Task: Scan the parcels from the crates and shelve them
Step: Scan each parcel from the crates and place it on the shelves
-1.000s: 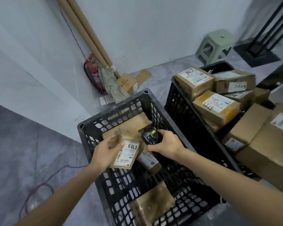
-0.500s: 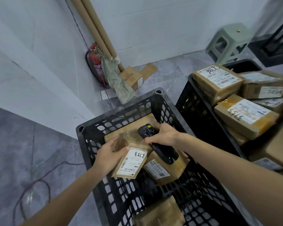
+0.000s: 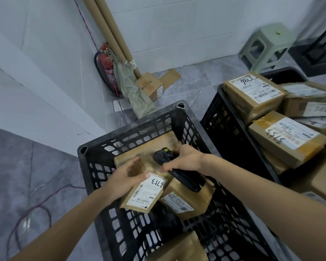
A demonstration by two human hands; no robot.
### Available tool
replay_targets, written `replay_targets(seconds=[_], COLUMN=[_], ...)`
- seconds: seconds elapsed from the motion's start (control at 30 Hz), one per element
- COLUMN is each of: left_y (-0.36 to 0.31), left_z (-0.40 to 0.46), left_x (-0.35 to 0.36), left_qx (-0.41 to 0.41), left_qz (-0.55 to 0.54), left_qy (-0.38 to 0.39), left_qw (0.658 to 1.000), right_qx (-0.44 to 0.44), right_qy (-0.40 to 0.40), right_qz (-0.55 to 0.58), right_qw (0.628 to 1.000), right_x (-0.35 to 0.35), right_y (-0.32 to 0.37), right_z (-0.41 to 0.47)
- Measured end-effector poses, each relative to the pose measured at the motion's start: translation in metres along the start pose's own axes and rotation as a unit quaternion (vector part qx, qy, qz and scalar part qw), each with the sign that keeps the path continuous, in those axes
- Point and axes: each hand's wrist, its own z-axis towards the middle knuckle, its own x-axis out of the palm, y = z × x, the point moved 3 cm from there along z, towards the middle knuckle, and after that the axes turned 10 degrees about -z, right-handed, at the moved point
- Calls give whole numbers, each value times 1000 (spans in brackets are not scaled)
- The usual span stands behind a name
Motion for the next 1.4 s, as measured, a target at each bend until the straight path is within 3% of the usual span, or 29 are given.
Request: replay_targets(seconds=[0.33, 0.9, 1.23, 1.4], left_y=[-23, -95, -145, -168], left_z=[-17, -134, -235, -289], left_x=[-14, -30, 15, 46], left_qx=[21, 145, 247, 291], left_qz=[-50, -159, -135, -123], left_qy=[-35, -159, 4, 15], left_qw=[998, 964, 960, 949], right_qx=[-42, -140, -142, -148], right_qy=[-73, -147, -270, -314], right_qz=[24, 248, 318, 312], right_qw=[996, 947, 898, 885], right_x=[3, 10, 13, 27], right_y=[-4, 44, 20, 4], right_z=[-13, -156, -299, -398])
